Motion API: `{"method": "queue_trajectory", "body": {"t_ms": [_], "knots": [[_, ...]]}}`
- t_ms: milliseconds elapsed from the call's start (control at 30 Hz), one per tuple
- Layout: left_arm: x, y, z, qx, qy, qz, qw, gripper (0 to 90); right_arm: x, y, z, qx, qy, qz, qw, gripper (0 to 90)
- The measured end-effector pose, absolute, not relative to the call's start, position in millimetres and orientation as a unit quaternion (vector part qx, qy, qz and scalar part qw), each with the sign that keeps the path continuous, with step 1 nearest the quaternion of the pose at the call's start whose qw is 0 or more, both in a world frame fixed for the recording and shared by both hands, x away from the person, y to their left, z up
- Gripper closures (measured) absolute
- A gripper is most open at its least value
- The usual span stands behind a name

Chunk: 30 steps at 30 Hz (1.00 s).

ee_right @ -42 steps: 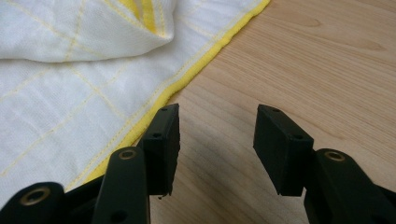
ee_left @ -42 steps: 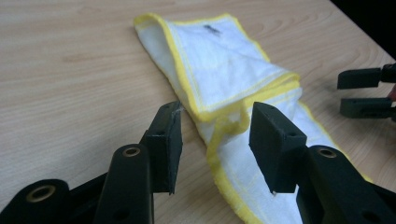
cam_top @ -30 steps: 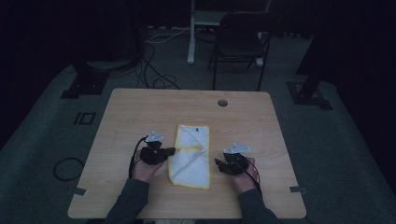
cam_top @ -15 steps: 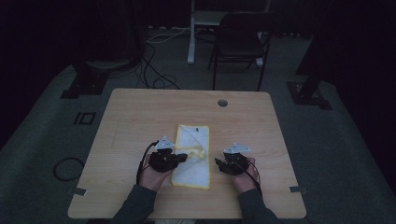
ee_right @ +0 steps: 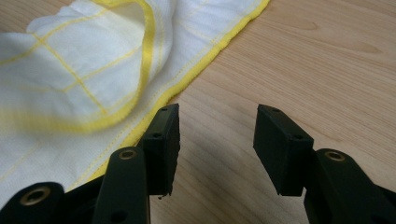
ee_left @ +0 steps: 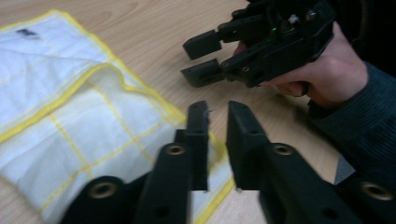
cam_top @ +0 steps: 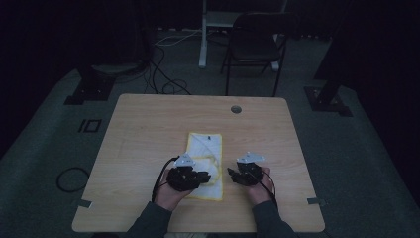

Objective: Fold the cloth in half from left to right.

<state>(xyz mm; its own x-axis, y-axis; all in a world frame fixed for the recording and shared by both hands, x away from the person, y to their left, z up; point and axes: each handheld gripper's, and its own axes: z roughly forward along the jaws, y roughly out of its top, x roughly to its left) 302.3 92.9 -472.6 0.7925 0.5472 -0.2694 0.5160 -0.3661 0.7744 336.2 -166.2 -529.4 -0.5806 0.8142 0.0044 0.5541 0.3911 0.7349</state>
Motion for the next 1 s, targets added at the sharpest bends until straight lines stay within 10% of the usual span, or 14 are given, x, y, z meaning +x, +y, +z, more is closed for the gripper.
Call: {"method": "queue_trajectory", "body": {"t_ms": [1000], "knots": [[324,136,-514,0.815,0.412,0.064,0.403,71.4,352,-125,-516,0.379,0.823,0.381,0.185,54.3]]}}
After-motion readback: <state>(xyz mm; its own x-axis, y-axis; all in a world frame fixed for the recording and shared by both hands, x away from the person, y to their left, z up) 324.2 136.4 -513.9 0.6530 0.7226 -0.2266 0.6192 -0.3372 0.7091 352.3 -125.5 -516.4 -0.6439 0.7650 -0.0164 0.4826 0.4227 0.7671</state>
